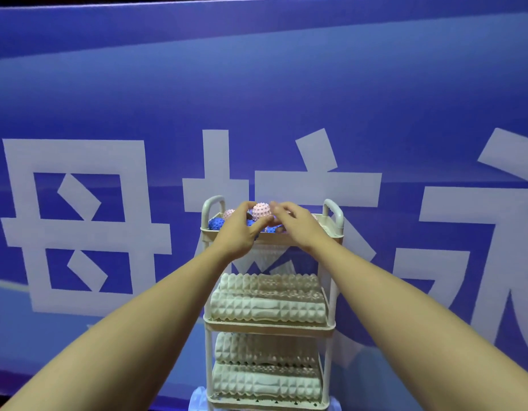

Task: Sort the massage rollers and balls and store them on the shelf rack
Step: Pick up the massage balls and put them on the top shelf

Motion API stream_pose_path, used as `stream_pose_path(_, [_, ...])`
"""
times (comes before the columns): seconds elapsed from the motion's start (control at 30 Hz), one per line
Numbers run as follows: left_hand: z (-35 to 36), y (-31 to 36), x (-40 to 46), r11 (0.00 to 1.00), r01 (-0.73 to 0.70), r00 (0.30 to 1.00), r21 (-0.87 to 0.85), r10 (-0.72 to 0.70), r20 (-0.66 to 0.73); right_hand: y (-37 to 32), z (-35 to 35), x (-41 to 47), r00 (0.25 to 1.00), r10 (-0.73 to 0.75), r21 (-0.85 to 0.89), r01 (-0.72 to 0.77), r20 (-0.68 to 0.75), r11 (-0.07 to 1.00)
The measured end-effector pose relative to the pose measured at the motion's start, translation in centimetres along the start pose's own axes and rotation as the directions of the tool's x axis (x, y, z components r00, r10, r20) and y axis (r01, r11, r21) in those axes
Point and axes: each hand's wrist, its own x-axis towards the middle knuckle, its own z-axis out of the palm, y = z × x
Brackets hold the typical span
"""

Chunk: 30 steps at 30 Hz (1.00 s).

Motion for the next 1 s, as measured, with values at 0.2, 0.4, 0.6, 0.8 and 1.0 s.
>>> stream_pose_path(0.2, [0.7,0.6,0.0,0.983,-0.141,0.985,0.119,0.127,0.118,0.1,-1.6,-0.1,0.999,0.032,0.007,-0.033,0.044,0.999])
stream_pose_path(0.4, [0.8,1.2,0.5,0.976,0.189,0.978,-0.11,-0.196,-0.065,2.5,-4.0,0.6,0.985,0.135,-0.32,-0.163,-0.108,0.934])
stream_pose_path(0.6, [1.1,1.6,1.1,0.686,0.324,0.934,-0.651,-0.341,0.105,2.8,-3.9,0.7,0.994,0.097,-0.382,-0.111,-0.055,0.917])
stream_pose_path(0.8, [1.5,1.9,0.9,0.62,0.275,0.95,-0.735,-0.294,0.107,0.7,-2.8,0.0,0.992,-0.065,-0.042,0.07,0.106,0.997])
stream_pose_path(1.0, [1.7,1.2,2.3,0.961,0.148,0.977,-0.234,-0.179,-0.115,1.9,-3.3,3.1,0.98,-0.097,-0.158,0.07,-0.171,0.985])
